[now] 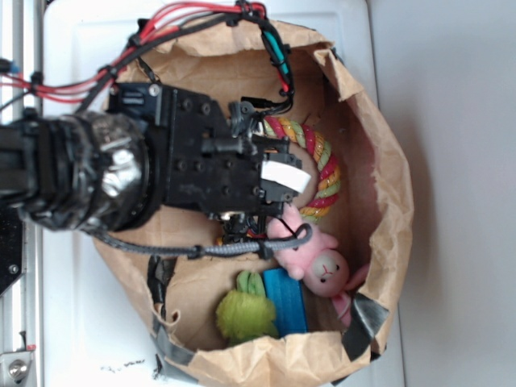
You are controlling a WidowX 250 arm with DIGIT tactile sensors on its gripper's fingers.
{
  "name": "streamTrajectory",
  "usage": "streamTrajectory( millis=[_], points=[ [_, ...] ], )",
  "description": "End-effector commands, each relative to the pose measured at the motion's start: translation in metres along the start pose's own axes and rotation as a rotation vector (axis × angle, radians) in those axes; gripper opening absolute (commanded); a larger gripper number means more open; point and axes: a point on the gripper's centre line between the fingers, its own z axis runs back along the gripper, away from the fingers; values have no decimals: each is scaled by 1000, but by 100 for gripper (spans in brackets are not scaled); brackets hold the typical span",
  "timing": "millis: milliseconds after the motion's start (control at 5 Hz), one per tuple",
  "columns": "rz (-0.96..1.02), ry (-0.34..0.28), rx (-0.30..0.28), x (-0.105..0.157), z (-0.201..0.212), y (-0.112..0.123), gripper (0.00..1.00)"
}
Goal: Grab the green block.
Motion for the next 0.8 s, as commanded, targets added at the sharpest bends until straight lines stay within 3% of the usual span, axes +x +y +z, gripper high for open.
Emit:
streamTrajectory(
  millis=[0,400,600],
  points=[
    [22,-52,-6,2,6,3,0],
    [43,-60,-15,3,15,9,0],
    [100,-96,-34,1,38,29,0]
  ],
)
